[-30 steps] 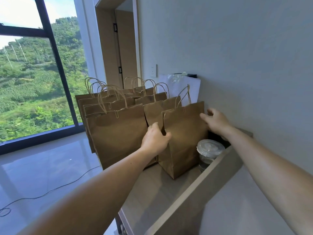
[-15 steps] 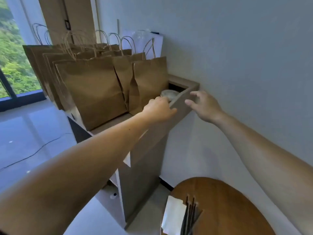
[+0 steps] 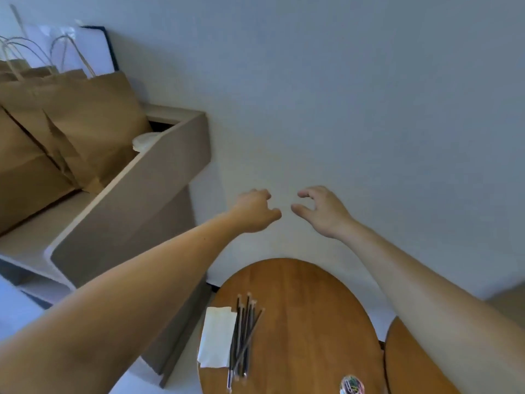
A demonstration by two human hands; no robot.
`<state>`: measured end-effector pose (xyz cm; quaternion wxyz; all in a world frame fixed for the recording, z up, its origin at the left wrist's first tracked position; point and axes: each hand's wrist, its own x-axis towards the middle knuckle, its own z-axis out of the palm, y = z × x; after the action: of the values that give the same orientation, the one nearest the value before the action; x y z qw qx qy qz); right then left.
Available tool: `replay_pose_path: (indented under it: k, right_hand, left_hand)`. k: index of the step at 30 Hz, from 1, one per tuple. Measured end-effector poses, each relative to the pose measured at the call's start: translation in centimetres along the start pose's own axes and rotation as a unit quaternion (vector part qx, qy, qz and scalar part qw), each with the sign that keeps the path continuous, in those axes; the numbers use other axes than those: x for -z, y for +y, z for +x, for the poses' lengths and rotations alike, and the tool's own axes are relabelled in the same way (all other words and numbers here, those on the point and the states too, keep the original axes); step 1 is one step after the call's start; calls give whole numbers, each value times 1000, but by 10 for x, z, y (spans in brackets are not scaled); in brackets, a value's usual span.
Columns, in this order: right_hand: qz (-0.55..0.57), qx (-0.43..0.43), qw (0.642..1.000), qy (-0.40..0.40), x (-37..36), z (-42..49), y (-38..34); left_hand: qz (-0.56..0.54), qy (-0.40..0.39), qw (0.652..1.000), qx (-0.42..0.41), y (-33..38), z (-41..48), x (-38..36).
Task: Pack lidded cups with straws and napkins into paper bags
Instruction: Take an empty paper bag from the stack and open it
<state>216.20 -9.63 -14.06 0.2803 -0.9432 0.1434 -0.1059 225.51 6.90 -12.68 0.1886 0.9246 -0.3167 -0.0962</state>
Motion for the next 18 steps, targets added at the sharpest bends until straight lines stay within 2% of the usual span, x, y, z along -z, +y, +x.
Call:
replay_pose_path:
  k: [5, 10, 15, 18]
  right_hand:
    - [2, -64, 998, 19, 51, -41, 115]
    - [8, -177, 983, 44, 94, -111, 234]
    - [17, -315, 945, 90, 120, -192, 338]
    - [-45, -394, 909, 127, 126, -233, 386]
  left_hand:
    - [10, -61, 997, -49, 110, 34, -68]
    - [16, -138, 983, -122, 229, 57, -152]
    - [25, -215, 956, -198, 325, 61, -237]
    - [25, -257, 938, -230, 364, 59, -286]
